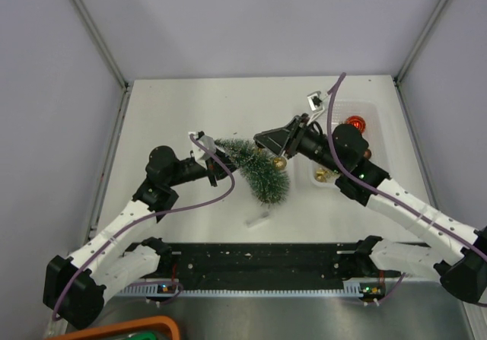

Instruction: Decorate the small christmas tree

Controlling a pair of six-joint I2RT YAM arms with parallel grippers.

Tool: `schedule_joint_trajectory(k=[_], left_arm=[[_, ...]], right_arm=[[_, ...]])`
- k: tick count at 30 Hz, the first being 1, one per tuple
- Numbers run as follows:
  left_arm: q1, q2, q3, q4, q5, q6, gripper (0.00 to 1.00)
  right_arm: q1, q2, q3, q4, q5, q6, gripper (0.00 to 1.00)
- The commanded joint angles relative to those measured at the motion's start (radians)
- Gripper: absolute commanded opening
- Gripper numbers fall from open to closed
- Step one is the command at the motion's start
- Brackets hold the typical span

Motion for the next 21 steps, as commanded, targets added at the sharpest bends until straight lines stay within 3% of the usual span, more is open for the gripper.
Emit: schedule_joint_trajectory(k=[1, 21], left_arm=[[-0.002, -0.012, 0.003, -0.001, 0.006, -0.014, 0.00], [-0.001, -0.012, 0.006, -0.001, 0.005, -0.014, 0.00]], right_arm=[[0.010, -0.090, -0.019, -0.053, 0.116, -0.080, 0.00], [0.007, -0.056, -0.088, 0.107, 0.059, 0.029, 0.00]])
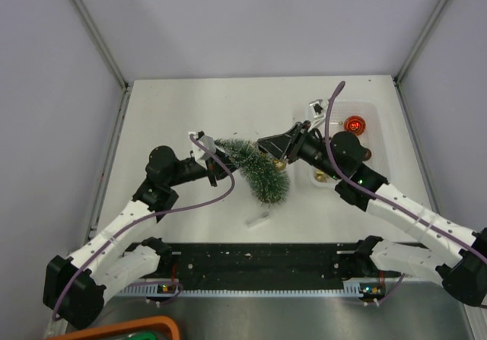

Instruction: Decorate the small christmas tree

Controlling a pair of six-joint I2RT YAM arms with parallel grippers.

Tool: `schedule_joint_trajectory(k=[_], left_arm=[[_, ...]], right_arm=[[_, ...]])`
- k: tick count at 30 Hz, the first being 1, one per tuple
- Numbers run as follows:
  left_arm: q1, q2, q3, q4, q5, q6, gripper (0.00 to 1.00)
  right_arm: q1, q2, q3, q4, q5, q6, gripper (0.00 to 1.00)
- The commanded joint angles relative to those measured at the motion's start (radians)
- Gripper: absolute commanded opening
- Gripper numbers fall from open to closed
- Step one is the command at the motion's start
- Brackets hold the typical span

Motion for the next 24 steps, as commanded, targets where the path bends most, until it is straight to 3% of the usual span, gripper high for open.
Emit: schedule_joint_trajectory(k=[1, 17, 24], left_arm=[[-0.002, -0.012, 0.006, -0.001, 0.006, -0.016, 0.00], [-0.010, -0.001, 0.013, 0.003, 0.005, -0.013, 0.00], [-0.008, -0.005, 0.008, 0.002, 0.006, -0.013, 0.00]], right_arm=[[0.010, -0.001, 0.015, 0.100, -0.019, 0.026, 0.00], [0.102, 0.073, 0.056, 0.163, 0.064, 0.023, 0.00], [0.107, 0.005, 0.036, 0.097, 0.200, -0.035, 0.00]])
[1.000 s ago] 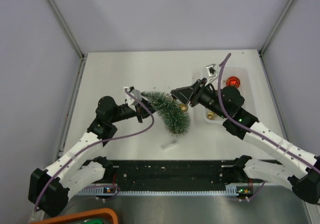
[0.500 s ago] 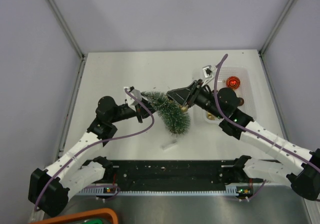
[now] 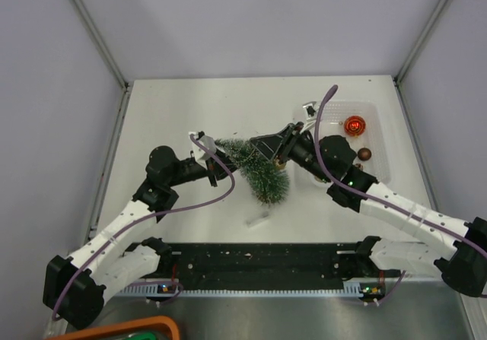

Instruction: Decorate the small christmas tree

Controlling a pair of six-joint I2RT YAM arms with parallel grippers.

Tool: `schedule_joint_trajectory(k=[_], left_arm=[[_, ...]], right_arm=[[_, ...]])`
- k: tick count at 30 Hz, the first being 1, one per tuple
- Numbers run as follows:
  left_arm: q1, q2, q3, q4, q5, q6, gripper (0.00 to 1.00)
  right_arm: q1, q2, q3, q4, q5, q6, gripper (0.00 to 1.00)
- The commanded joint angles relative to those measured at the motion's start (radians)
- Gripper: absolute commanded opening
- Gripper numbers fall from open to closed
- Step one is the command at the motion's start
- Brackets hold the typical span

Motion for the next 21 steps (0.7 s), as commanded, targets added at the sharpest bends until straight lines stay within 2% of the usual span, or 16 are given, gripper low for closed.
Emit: schedule_joint_trajectory(k=[1, 6, 15, 17, 21], left_arm=[[-0.007, -0.007, 0.008, 0.006, 0.009, -0.014, 0.00], [-0.007, -0.008, 0.011, 0.003, 0.007, -0.014, 0.00], [-0.007, -0.008, 0.013, 0.003, 0.007, -0.014, 0.00], [-0.009, -0.008, 0.011, 0.005, 0.009, -0.014, 0.00], [-0.007, -0.008, 0.008, 0.005, 0.009, -0.014, 0.00]], right_arm=[[0.021, -0.073, 0.038, -0.021, 0.119, -0.061, 0.00], [0.021, -0.119, 0.017, -0.073, 0.182, -0.093, 0.00], [0.021, -0.099, -0.008, -0.064, 0.154, -0.078, 0.00], [0.021, -0.091, -0.011, -0.058, 0.143, -0.070, 0.06], [0.021, -0.082, -0.008, -0.039, 0.114, -0.068, 0.26]])
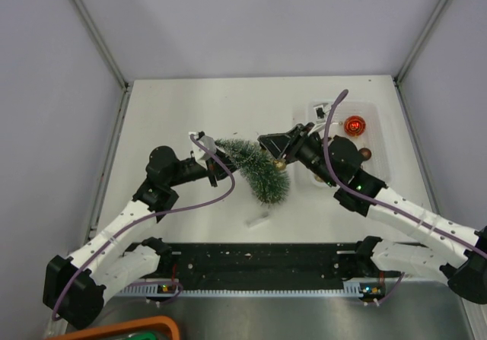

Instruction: Decorate the small christmas tree

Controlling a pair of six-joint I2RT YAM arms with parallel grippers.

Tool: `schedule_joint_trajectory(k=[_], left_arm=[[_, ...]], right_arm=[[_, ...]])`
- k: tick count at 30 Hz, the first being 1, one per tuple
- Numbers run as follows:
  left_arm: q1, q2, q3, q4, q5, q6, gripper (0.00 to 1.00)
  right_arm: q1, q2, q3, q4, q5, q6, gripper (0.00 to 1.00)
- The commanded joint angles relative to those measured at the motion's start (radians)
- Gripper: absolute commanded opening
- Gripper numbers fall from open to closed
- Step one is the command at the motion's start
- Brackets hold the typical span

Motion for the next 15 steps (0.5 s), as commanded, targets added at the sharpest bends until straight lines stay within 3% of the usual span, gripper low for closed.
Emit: schedule_joint_trajectory(k=[1, 4, 9, 15], left_arm=[[-0.007, -0.010, 0.008, 0.004, 0.007, -0.013, 0.00], [-0.007, -0.008, 0.011, 0.004, 0.007, -0.014, 0.00], [-0.006, -0.007, 0.013, 0.003, 0.007, -0.014, 0.00], [-0.006, -0.002, 0.014, 0.003, 0.007, -0.013, 0.00]], right_arm=[[0.014, 0.008, 0.005, 0.044, -0.027, -0.006, 0.31], [0.014, 0.002, 0.010, 0.044, -0.029, -0.012, 0.40], [0.014, -0.003, 0.010, 0.029, -0.024, -0.015, 0.44], [0.014, -0.015, 0.015, -0.012, 0.002, -0.029, 0.59]])
